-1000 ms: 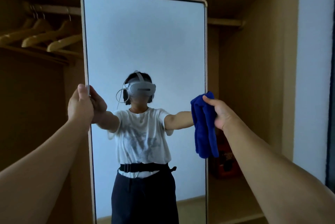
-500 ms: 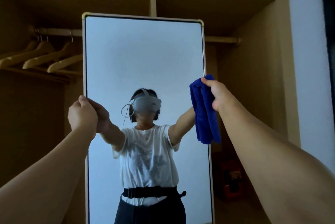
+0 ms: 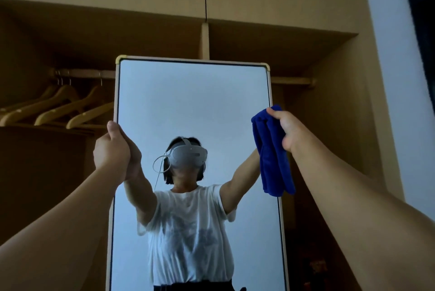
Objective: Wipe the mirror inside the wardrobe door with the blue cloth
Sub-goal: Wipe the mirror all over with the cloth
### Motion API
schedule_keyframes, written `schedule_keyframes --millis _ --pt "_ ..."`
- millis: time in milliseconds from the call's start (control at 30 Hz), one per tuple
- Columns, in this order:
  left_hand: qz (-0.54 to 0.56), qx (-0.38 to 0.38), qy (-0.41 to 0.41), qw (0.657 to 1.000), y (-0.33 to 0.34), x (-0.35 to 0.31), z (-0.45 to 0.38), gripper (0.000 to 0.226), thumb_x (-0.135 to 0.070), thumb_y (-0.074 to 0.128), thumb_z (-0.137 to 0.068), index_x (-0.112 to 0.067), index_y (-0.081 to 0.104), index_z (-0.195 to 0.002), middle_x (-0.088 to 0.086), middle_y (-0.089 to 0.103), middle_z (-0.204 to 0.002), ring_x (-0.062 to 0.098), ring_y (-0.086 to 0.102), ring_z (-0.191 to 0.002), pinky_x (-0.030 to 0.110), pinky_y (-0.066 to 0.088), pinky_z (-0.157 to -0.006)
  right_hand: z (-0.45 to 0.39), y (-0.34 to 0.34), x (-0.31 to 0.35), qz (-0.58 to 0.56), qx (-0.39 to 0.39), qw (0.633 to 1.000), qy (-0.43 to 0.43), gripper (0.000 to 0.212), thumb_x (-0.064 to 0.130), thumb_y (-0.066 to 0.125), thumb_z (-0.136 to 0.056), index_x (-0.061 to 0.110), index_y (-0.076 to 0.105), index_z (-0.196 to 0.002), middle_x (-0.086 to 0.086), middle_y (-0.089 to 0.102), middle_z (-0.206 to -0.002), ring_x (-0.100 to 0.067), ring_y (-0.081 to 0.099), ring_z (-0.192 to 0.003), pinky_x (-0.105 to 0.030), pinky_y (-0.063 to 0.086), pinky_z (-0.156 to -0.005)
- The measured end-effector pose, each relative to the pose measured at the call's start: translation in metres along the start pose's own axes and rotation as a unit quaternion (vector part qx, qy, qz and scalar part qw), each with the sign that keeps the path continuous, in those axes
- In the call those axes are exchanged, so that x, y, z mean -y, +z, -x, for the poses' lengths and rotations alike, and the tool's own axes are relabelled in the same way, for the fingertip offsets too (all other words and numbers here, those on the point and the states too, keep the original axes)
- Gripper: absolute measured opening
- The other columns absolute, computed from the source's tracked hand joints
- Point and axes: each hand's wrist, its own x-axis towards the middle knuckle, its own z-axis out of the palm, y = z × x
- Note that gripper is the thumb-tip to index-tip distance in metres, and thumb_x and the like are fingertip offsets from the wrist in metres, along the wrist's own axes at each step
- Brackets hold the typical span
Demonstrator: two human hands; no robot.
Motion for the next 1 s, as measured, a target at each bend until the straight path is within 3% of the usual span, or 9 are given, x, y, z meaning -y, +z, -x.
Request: schedule_keyframes --millis 167,433,600,800,900,1000 --pt "-0.048 -0.028 0.066 0.996 -0.003 0.007 0.004 0.070 -0.058 0.017 -0.096 -0.006 0.059 -0.115 0.021 0.061 -0.113 0.041 0.057 -0.106 0.051 0.045 -0.090 -0.011 0.012 0.018 -0.005 -0.013 1.000 -0.001 0.037 0.038 0.072 -0.078 0.011 0.064 -0.101 -0.007 0.068 -0.099 -0.027 0.063 -0.093 -0.043 0.048 -0.092" --pt "-0.047 -0.046 0.076 0.995 -0.004 0.001 0.012 0.066 -0.055 0.018 -0.097 -0.005 0.061 -0.108 0.019 0.062 -0.106 0.039 0.057 -0.101 0.052 0.045 -0.090 -0.021 0.029 0.044 -0.002 -0.037 0.998 -0.043 0.039 0.038 0.067 -0.084 0.013 0.060 -0.112 -0.006 0.064 -0.104 -0.026 0.060 -0.097 -0.043 0.046 -0.095" --pt "-0.041 -0.052 0.077 0.995 -0.003 0.005 0.007 0.065 -0.055 0.018 -0.097 -0.007 0.061 -0.107 0.018 0.062 -0.107 0.039 0.058 -0.102 0.049 0.044 -0.088 -0.025 0.041 0.076 -0.015 -0.054 0.996 -0.067 0.028 0.036 0.061 -0.089 0.013 0.060 -0.105 -0.003 0.062 -0.097 -0.020 0.058 -0.085 -0.034 0.046 -0.074" --pt "-0.023 -0.073 0.067 0.995 0.003 0.009 0.003 0.054 -0.060 0.019 -0.095 -0.020 0.053 -0.086 0.007 0.058 -0.085 0.033 0.060 -0.088 0.049 0.048 -0.084 -0.036 0.055 0.093 -0.007 -0.088 0.989 -0.121 0.038 0.036 0.053 -0.094 0.013 0.050 -0.123 -0.002 0.056 -0.098 -0.019 0.054 -0.086 -0.034 0.040 -0.083" --pt "-0.016 -0.077 0.064 0.995 0.004 0.010 0.001 0.053 -0.061 0.020 -0.094 -0.021 0.052 -0.085 0.003 0.055 -0.077 0.031 0.059 -0.085 0.045 0.045 -0.077 -0.045 0.067 0.097 0.124 -0.191 0.946 -0.230 0.040 0.044 0.044 -0.095 0.016 0.050 -0.122 -0.004 0.057 -0.117 -0.024 0.052 -0.111 -0.042 0.033 -0.102" --pt "0.014 -0.046 0.054 0.997 0.005 0.010 0.000 0.063 -0.059 0.023 -0.094 -0.008 0.059 -0.096 0.019 0.062 -0.092 0.043 0.058 -0.095 0.051 0.048 -0.083 -0.045 0.074 0.099 0.340 -0.265 0.839 -0.332 0.043 0.052 0.036 -0.095 0.017 0.055 -0.112 -0.003 0.059 -0.116 -0.027 0.042 -0.125 -0.054 0.009 -0.110"
